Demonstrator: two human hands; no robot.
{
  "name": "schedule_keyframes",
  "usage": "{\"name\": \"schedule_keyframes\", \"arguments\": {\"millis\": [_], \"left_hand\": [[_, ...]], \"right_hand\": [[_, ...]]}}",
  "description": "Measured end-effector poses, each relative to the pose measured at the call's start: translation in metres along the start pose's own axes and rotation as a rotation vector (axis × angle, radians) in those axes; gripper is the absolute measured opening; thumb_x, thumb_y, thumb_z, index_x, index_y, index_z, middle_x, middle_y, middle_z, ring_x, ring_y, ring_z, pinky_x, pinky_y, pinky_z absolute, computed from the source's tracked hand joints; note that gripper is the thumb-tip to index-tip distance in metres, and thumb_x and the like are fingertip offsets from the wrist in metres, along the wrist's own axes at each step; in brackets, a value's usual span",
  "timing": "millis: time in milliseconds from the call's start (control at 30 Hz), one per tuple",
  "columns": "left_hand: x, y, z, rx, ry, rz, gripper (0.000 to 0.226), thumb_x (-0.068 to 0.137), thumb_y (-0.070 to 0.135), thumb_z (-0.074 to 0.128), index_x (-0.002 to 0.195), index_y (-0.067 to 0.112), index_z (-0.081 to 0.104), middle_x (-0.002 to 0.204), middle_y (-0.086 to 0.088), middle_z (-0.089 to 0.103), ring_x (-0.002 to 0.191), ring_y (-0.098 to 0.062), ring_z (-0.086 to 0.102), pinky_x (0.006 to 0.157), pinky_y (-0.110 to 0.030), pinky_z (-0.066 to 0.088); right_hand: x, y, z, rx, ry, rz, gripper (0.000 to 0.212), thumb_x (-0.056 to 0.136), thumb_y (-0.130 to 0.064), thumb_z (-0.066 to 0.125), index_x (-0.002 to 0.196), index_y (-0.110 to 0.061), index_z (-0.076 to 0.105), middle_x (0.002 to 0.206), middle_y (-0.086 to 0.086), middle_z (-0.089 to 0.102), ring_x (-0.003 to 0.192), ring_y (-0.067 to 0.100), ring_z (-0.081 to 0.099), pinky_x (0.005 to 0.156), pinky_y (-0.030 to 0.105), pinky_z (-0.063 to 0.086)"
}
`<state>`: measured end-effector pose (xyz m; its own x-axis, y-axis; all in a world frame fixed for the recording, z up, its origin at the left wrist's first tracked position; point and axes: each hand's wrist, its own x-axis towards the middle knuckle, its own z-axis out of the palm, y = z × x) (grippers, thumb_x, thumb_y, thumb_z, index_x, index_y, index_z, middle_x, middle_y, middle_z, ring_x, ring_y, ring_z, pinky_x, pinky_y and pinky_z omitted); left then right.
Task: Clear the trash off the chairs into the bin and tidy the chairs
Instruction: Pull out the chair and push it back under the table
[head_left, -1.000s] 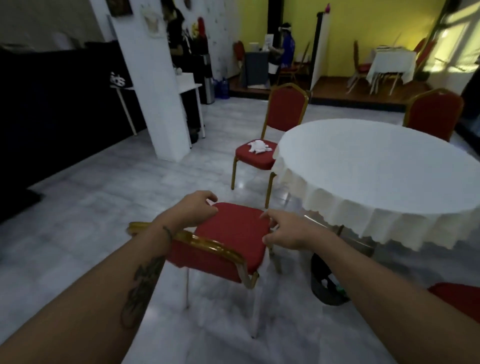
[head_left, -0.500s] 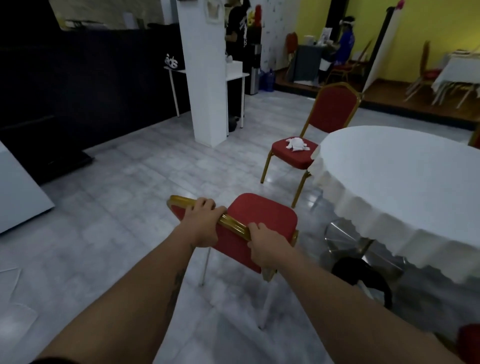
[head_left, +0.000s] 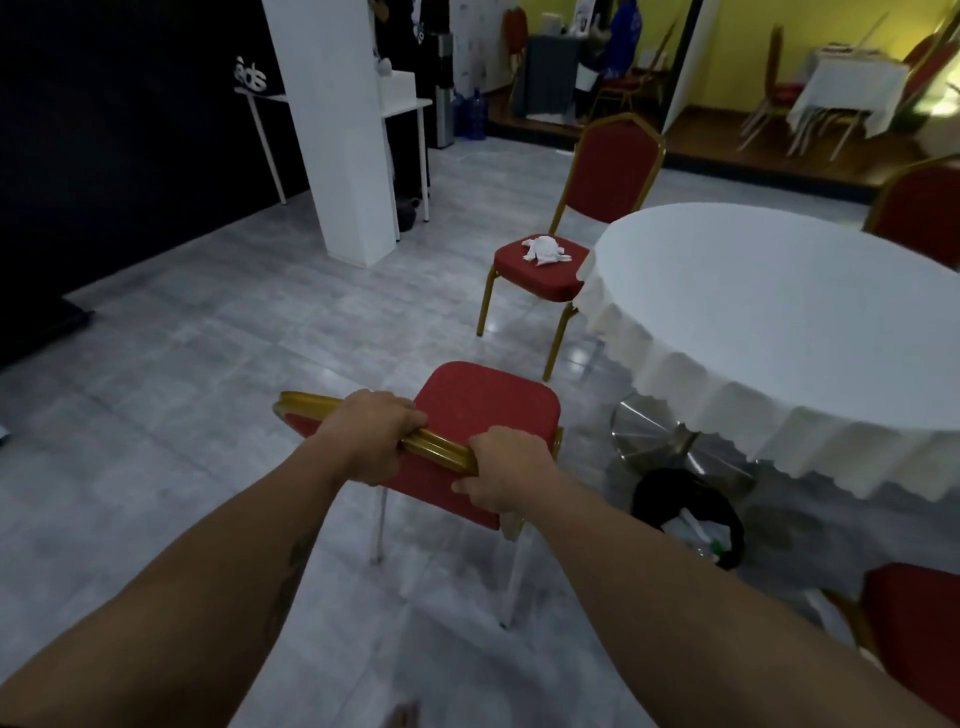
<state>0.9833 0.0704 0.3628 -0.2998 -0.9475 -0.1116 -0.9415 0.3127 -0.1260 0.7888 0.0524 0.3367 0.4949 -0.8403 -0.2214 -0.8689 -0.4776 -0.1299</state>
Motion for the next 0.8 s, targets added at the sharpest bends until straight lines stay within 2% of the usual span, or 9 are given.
{"name": "schedule_keyframes", "arguments": {"millis": [133,300,400,533,600,700,800], "left_hand": [[0.008,-0.025,-0.001,0.008,0.029,0.087,0.025,0.073,0.035,0.07,0.094,0.032,0.057,0.089,0.012,0.058,0.084,-0.013,0.053,0.074,-0.03,0.047],[0.021,-0.073,0.008,0.037,0.081,0.149,0.031,0.067,0.037,0.075,0.088,0.035,0.052,0.083,0.016,0.05,0.082,-0.011,0.046,0.065,-0.026,0.035],[0.033,-0.085,0.005,0.012,0.195,0.208,0.022,0.071,0.03,0.068,0.086,0.035,0.054,0.078,0.017,0.046,0.077,-0.01,0.045,0.06,-0.026,0.033],[0.041,-0.08,0.012,-0.027,0.283,0.3,0.022,0.067,0.022,0.067,0.084,0.03,0.055,0.078,0.013,0.058,0.071,-0.013,0.049,0.054,-0.025,0.037],[0.042,-0.071,0.019,-0.031,0.292,0.35,0.023,0.066,0.022,0.069,0.085,0.028,0.056,0.079,0.011,0.06,0.07,-0.014,0.051,0.054,-0.025,0.036],[0.054,-0.064,0.017,-0.055,0.274,0.403,0.022,0.072,0.022,0.063,0.092,0.026,0.055,0.087,0.01,0.058,0.078,-0.016,0.051,0.06,-0.029,0.038],[0.072,-0.058,0.013,-0.063,0.297,0.464,0.019,0.071,0.021,0.062,0.086,0.026,0.053,0.083,0.008,0.058,0.076,-0.016,0.049,0.059,-0.03,0.038]], "right_hand": [[0.019,-0.015,-0.002,0.178,-0.03,0.077,0.03,0.083,-0.043,0.067,0.106,-0.024,0.063,0.1,0.002,0.064,0.09,0.024,0.062,0.083,0.042,0.056],[0.047,-0.051,-0.017,0.131,-0.014,0.098,0.022,0.082,-0.028,0.067,0.102,-0.019,0.064,0.095,0.004,0.064,0.082,0.024,0.063,0.078,0.04,0.059],[0.056,-0.054,-0.031,0.074,0.016,0.145,0.017,0.079,-0.024,0.068,0.092,-0.017,0.058,0.092,0.005,0.06,0.082,0.026,0.062,0.076,0.038,0.057],[0.051,-0.05,-0.036,0.013,-0.016,0.208,0.02,0.08,-0.024,0.069,0.092,-0.02,0.053,0.092,0.005,0.053,0.081,0.025,0.055,0.073,0.034,0.048],[0.047,-0.046,-0.028,-0.002,-0.035,0.233,0.019,0.079,-0.023,0.068,0.089,-0.021,0.052,0.094,0.007,0.058,0.079,0.024,0.055,0.072,0.033,0.048],[0.042,-0.04,-0.026,-0.006,-0.025,0.278,0.015,0.079,-0.022,0.067,0.091,-0.018,0.058,0.094,0.007,0.06,0.089,0.027,0.063,0.074,0.033,0.049],[0.037,-0.03,-0.028,0.027,-0.014,0.339,0.015,0.081,-0.022,0.067,0.094,-0.018,0.058,0.101,0.008,0.061,0.092,0.026,0.061,0.077,0.034,0.048]]}}
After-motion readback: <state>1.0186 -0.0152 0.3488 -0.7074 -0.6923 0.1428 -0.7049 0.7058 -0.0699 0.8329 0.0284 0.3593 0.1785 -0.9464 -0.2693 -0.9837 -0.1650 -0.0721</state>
